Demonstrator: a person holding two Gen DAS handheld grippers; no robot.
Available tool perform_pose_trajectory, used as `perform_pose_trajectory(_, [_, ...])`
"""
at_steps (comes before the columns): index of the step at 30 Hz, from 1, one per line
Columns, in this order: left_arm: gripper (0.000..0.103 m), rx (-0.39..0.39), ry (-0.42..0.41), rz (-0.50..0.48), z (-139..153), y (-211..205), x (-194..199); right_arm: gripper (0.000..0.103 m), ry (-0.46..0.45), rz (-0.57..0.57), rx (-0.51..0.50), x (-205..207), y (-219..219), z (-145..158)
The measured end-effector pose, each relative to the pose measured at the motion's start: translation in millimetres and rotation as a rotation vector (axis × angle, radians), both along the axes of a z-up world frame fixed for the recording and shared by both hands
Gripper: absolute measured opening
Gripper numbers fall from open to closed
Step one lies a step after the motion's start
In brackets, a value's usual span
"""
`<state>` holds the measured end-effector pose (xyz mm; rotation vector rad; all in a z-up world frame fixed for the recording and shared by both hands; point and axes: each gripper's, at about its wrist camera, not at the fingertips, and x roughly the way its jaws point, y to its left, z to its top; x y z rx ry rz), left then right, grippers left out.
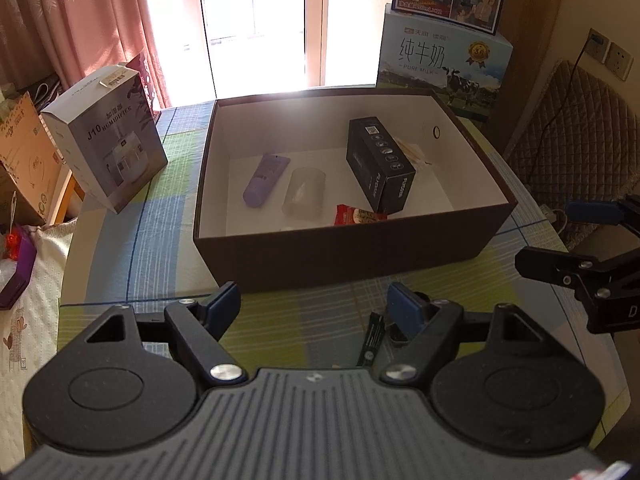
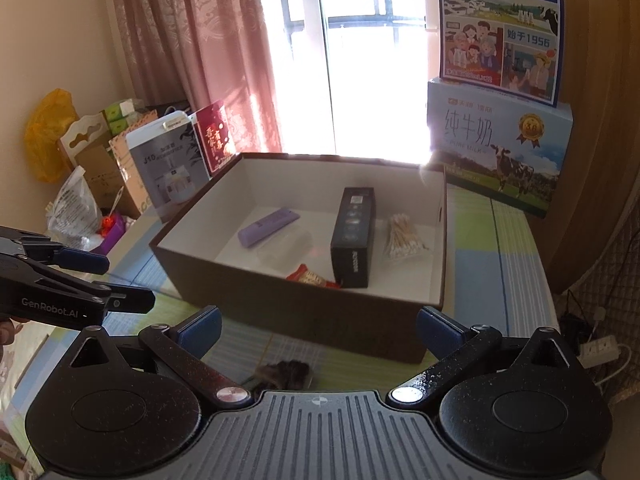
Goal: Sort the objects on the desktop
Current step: 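Lift both open grippers out of the brown box back over the table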
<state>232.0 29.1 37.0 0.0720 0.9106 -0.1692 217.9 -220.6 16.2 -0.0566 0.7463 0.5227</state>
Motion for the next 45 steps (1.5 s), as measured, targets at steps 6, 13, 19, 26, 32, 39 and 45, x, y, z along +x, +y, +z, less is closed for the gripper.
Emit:
perform_pose_trajectory(6, [0.078,0.009,0.024,-0.005,-7.0,-3.0,-18.7,0.101,0.011,0.021,-0.007,-17.8,1.1,-4.4])
perform_pose_trajectory(13, [0.078,0.016,0.062,0.004,-20.0,-2.4,-37.8,0.101,0.046,0.055,-0.029,-32.9,5.1,-19.5])
perform_pose_trajectory(19, [0.078,0.022,0.101,0.025,-33.9,1.6,-50.2,0.101,0.09,0.082,-0.048,-45.6,9.2,-36.5])
perform_pose_trajectory(26, [0.078,0.021,0.157,0.054,-50.8,11.2,-67.5,0.101,0.145,0.105,-0.063,-58.6,15.1,-54.7])
perform_pose_trajectory(32, [0.078,0.025,0.205,0.086,-66.8,23.6,-78.7,0.101,0.189,0.118,-0.081,-67.2,23.1,-70.2])
perform_pose_trajectory(39, [0.078,0.021,0.229,0.085,-81.1,28.2,-83.0,0.101,0.235,0.099,-0.115,-72.1,28.9,-86.2])
perform_pose_trajectory(45, [0.078,-0.004,0.228,0.07,-83.3,24.1,-78.3,0.101,0.258,0.02,-0.138,-70.4,16.4,-92.0])
